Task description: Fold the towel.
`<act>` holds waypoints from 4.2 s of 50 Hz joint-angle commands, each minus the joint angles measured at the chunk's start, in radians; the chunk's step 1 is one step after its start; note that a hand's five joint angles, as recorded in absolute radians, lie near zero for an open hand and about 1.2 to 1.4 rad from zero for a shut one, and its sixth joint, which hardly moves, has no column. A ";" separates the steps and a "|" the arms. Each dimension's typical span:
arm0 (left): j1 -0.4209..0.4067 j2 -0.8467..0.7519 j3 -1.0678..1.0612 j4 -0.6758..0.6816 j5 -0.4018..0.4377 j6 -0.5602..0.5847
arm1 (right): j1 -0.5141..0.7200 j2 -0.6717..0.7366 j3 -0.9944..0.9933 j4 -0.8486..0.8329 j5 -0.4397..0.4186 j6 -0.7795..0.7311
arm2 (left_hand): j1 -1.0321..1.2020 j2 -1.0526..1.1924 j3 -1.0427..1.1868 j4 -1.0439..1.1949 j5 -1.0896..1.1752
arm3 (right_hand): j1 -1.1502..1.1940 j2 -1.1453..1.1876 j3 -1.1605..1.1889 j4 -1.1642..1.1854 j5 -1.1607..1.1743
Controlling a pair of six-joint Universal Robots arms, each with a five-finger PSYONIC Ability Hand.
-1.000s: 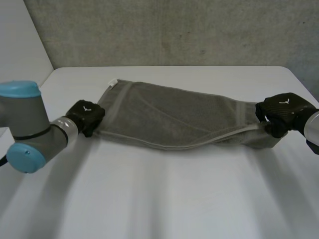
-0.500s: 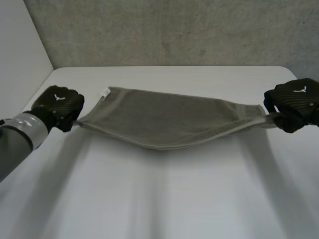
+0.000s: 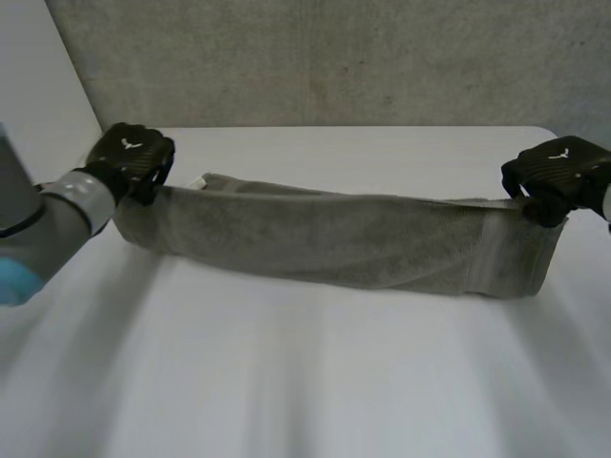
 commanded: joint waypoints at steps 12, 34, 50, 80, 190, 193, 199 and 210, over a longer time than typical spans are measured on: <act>-0.055 -0.484 0.598 -0.016 -0.062 0.002 | 0.084 0.359 -0.315 -0.146 0.098 0.107 | 0.164 0.053 0.055 0.042 0.097 | 0.086 0.080 0.064 0.059 0.063; -0.075 -0.723 0.871 -0.007 -0.050 0.004 | 0.097 0.577 -0.506 -0.240 0.205 0.129 | 0.164 0.053 0.055 0.042 0.097 | 0.086 0.080 0.064 0.059 0.063; -0.094 -0.706 0.855 0.010 -0.068 0.009 | 0.141 0.588 -0.498 -0.237 0.290 0.138 | -1.010 -1.121 -1.119 -1.132 -1.076 | -1.136 -1.141 -1.158 -1.162 -1.159; -0.099 -0.045 -0.062 0.010 -0.169 -0.102 | 0.107 0.158 0.154 -0.239 0.195 0.120 | -0.992 -1.103 -1.101 -1.114 -1.059 | -1.017 -1.023 -1.039 -1.043 -1.040; -0.272 -0.064 -0.073 0.073 -0.051 -0.197 | 0.163 0.149 0.363 -0.457 0.150 0.146 | -0.977 -1.088 -1.086 -1.100 -1.044 | -0.903 -0.908 -0.924 -0.929 -0.926; -0.332 -0.137 0.033 0.071 -0.025 -0.283 | 0.170 0.149 0.370 -0.460 0.150 0.144 | -0.972 -1.082 -1.080 -1.094 -1.038 | -0.903 -0.908 -0.924 -0.929 -0.926; -0.380 -0.321 0.243 0.067 -0.030 -0.379 | 0.173 0.149 0.386 -0.480 0.152 0.144 | -0.957 -1.068 -1.066 -1.079 -1.024 | -0.903 -0.908 -0.924 -0.929 -0.926; -0.389 -0.515 0.452 0.050 -0.056 -0.380 | 0.175 0.149 0.393 -0.502 0.153 0.143 | -0.898 -1.009 -1.007 -1.021 -0.965 | -0.903 -0.908 -0.924 -0.929 -0.926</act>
